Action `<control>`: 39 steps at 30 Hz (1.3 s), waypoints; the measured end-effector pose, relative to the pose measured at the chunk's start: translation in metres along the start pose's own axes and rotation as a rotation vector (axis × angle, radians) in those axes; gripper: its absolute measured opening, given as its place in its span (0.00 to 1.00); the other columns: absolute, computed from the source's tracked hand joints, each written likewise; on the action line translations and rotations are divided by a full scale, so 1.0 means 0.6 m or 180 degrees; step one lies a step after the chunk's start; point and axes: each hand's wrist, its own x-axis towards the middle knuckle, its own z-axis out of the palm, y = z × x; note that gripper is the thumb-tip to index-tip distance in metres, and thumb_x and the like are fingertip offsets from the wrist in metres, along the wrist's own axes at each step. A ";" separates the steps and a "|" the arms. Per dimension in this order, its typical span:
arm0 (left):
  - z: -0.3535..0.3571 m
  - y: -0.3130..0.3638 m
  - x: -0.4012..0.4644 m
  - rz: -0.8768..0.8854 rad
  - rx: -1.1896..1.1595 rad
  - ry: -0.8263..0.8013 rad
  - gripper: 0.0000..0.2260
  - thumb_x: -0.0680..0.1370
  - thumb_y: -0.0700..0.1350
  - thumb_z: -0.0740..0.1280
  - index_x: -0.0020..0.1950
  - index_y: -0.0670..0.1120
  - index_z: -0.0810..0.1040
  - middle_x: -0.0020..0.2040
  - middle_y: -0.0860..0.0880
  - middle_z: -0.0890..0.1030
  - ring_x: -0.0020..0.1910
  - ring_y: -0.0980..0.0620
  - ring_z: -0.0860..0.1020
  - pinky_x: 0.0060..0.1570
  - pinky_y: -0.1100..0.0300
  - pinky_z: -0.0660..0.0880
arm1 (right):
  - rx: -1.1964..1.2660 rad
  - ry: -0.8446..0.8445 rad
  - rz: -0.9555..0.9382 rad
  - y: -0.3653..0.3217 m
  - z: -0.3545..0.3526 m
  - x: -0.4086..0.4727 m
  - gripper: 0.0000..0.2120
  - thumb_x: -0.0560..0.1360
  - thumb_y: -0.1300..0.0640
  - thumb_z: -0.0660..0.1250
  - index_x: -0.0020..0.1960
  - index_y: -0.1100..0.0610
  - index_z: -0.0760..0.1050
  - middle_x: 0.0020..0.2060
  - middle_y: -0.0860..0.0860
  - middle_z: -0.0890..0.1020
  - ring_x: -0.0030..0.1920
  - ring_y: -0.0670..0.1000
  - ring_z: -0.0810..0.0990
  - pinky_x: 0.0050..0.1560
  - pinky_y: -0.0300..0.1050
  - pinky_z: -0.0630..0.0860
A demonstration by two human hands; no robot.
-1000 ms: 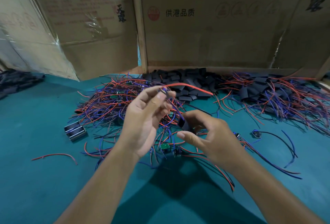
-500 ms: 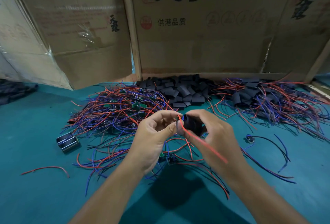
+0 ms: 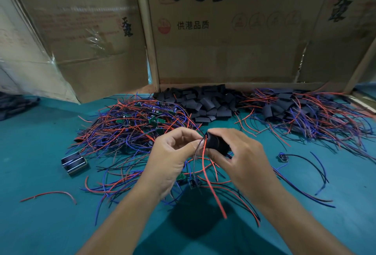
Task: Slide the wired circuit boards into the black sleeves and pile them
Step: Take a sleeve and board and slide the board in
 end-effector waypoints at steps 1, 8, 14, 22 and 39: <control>-0.001 0.000 -0.001 -0.0009 0.0058 -0.0010 0.02 0.71 0.42 0.75 0.42 0.45 0.84 0.36 0.48 0.82 0.36 0.54 0.79 0.41 0.63 0.77 | 0.0006 -0.0002 -0.0003 0.000 0.000 0.000 0.18 0.72 0.51 0.74 0.59 0.56 0.79 0.51 0.49 0.82 0.51 0.51 0.80 0.53 0.42 0.72; 0.003 -0.006 0.000 -0.0118 0.0011 -0.0043 0.07 0.76 0.41 0.68 0.45 0.42 0.86 0.39 0.43 0.82 0.38 0.49 0.76 0.42 0.60 0.75 | -0.0106 -0.0069 -0.0041 0.005 0.003 0.001 0.15 0.74 0.53 0.72 0.59 0.58 0.79 0.49 0.50 0.83 0.50 0.51 0.80 0.52 0.42 0.73; 0.003 -0.012 0.006 -0.0225 0.0190 0.0304 0.12 0.80 0.32 0.61 0.46 0.40 0.83 0.38 0.44 0.82 0.36 0.50 0.76 0.39 0.58 0.74 | -0.0357 -0.0481 0.0095 0.008 0.003 0.002 0.09 0.78 0.58 0.66 0.57 0.56 0.78 0.47 0.51 0.82 0.49 0.55 0.78 0.48 0.53 0.75; -0.018 -0.012 0.013 -0.0235 0.0731 0.0696 0.10 0.81 0.35 0.62 0.46 0.42 0.82 0.32 0.49 0.77 0.30 0.53 0.72 0.34 0.58 0.70 | -0.0710 -0.1150 0.0717 0.055 -0.026 0.023 0.10 0.82 0.52 0.58 0.59 0.54 0.70 0.49 0.53 0.81 0.50 0.59 0.77 0.49 0.54 0.73; -0.033 0.004 0.011 0.0785 0.1472 0.1080 0.10 0.81 0.39 0.64 0.44 0.52 0.80 0.31 0.55 0.75 0.27 0.58 0.66 0.27 0.66 0.63 | -0.3237 -0.0577 0.0929 0.286 -0.142 0.259 0.16 0.80 0.47 0.58 0.56 0.60 0.69 0.54 0.62 0.79 0.56 0.63 0.77 0.53 0.56 0.72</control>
